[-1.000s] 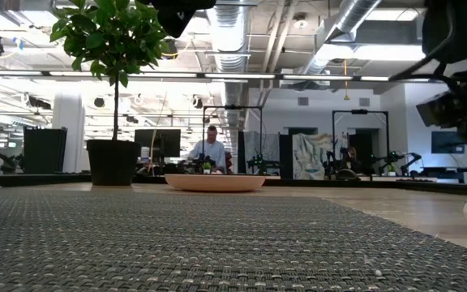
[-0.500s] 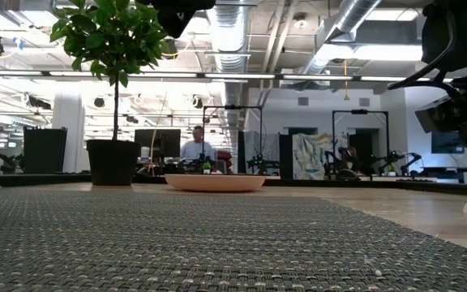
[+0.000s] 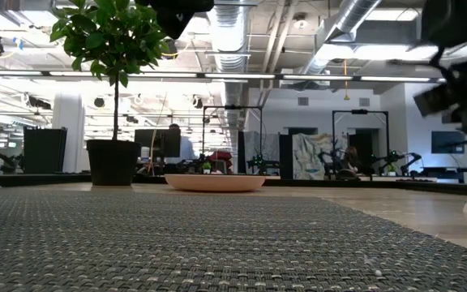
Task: Pick & Place donuts
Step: Put the big light blue donut on the blue plate
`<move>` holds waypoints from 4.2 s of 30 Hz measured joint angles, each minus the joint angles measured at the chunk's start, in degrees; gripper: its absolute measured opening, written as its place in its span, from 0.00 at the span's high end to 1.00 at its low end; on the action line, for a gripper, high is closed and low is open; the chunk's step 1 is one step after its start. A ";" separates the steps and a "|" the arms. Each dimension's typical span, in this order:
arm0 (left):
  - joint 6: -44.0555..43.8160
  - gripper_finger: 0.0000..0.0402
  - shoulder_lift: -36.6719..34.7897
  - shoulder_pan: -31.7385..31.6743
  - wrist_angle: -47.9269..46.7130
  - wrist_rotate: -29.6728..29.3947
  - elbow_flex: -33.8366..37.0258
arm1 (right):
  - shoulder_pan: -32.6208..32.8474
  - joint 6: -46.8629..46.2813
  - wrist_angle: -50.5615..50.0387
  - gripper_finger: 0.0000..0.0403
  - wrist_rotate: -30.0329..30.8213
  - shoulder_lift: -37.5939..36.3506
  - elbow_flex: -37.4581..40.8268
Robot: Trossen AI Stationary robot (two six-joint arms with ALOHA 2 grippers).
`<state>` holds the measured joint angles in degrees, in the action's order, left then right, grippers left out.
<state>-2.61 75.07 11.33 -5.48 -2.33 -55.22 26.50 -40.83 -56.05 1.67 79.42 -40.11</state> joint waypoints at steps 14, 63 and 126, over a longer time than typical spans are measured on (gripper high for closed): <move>0.50 1.00 -0.61 0.13 6.32 0.81 7.78 | 0.00 -5.86 0.00 0.68 5.58 -6.71 -9.76; -3.65 1.00 -32.74 7.43 -2.70 -3.06 25.42 | -6.15 13.89 25.47 0.63 -2.25 67.25 -93.79; -8.20 1.00 -32.72 7.46 -2.55 -3.04 25.42 | -7.72 16.93 30.25 0.98 -18.07 66.80 -94.55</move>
<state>-10.81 42.35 18.79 -8.03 -5.37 -29.80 18.78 -23.89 -25.80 -16.40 146.22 -134.66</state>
